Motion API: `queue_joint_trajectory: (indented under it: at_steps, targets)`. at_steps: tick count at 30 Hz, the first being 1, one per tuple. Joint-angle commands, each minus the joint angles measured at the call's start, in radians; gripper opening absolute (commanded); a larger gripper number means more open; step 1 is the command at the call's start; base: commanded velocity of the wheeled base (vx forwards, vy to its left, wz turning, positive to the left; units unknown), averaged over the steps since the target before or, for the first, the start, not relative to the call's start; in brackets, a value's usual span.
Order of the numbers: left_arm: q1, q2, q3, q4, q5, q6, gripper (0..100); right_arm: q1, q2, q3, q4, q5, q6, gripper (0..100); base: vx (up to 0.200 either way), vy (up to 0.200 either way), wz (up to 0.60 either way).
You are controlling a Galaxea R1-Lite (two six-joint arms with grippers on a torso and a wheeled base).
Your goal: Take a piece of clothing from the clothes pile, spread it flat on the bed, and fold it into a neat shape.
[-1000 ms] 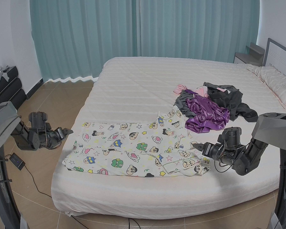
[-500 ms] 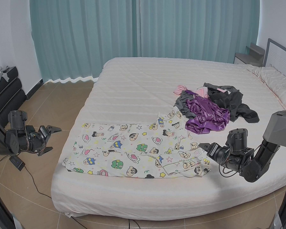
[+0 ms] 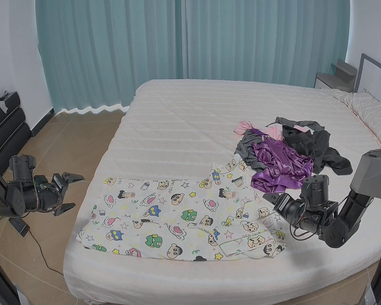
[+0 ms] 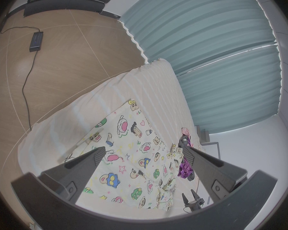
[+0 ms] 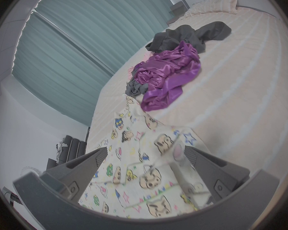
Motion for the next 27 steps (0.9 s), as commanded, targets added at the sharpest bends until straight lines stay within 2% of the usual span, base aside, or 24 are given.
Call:
queue_joint_trajectory:
  at_steps: [1, 17, 21, 25, 27]
  targets:
    - [-0.001, 0.021, 0.011, 0.000, 0.000, -0.001, 100, 0.002, 0.050, 0.010, -0.073, -0.004, -0.004, 100, 0.200, 0.000, 0.00]
    - [-0.046, 0.050, 0.011, -0.009, 0.013, 0.002, 100, 0.014, 0.053, 0.028, -0.093, -0.004, -0.007, 100, 0.013, 0.000, 0.00]
    - [-0.077, 0.127, -0.035, -0.095, 0.080, 0.007, 100, 0.017, 0.050, 0.028, -0.093, -0.004, -0.007, 100, 0.000, 0.000, 0.00]
    - [-0.115, 0.279, -0.175, -0.167, 0.203, 0.008, 100, 0.032, 0.053, 0.026, -0.093, -0.005, -0.007, 100, 0.000, 0.000, 0.00]
    - [-0.121, 0.315, -0.225, -0.166, 0.226, 0.008, 100, 0.037, 0.054, 0.026, -0.093, -0.005, -0.007, 100, 0.000, 0.000, 0.00]
